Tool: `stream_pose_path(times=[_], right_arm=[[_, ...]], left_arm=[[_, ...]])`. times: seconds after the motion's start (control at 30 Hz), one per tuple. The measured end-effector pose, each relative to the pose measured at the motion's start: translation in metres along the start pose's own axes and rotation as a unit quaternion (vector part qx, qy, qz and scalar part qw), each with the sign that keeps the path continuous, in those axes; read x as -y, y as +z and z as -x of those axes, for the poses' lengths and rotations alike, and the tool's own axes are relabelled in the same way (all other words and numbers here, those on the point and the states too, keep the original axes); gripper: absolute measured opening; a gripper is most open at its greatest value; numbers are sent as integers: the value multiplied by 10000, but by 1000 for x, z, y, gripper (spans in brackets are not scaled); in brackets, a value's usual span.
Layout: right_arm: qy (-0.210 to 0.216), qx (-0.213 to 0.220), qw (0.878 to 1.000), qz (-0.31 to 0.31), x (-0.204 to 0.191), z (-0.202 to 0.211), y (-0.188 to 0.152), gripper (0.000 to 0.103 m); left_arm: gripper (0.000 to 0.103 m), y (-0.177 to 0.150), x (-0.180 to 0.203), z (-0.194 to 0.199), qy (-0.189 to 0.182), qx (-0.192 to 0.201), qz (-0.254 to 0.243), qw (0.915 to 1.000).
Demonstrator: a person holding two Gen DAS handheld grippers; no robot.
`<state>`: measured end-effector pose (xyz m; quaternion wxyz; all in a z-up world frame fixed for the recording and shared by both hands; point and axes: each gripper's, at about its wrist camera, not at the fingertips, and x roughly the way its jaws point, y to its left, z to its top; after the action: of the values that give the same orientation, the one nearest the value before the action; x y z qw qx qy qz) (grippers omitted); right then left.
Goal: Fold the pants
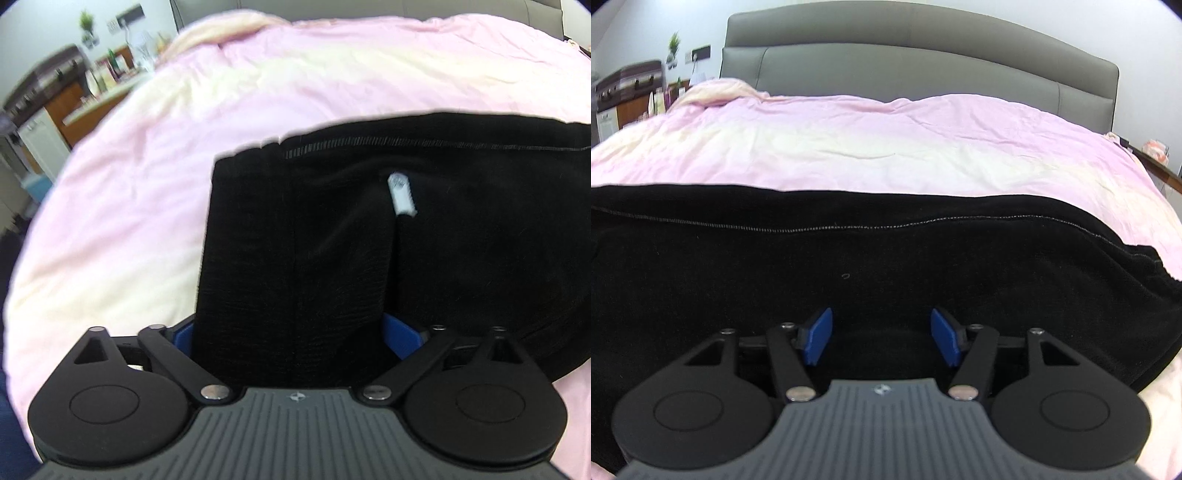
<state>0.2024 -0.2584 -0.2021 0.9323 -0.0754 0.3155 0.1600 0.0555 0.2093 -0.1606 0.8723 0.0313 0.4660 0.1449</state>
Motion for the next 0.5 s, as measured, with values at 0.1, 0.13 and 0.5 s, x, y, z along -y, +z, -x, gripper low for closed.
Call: stream_pose_path(times=[0.1, 0.13, 0.5], right_arm=[[32, 86, 9999, -115, 1, 6, 4, 57], [43, 141, 9997, -183, 3, 9, 5, 57], [-1004, 1105, 9729, -1766, 95, 61, 13, 69]], left_arm=[[103, 9, 10, 21, 103, 182, 301, 9993], [103, 13, 14, 27, 124, 179, 445, 9988], [103, 45, 60, 81, 794, 900, 593, 9910]])
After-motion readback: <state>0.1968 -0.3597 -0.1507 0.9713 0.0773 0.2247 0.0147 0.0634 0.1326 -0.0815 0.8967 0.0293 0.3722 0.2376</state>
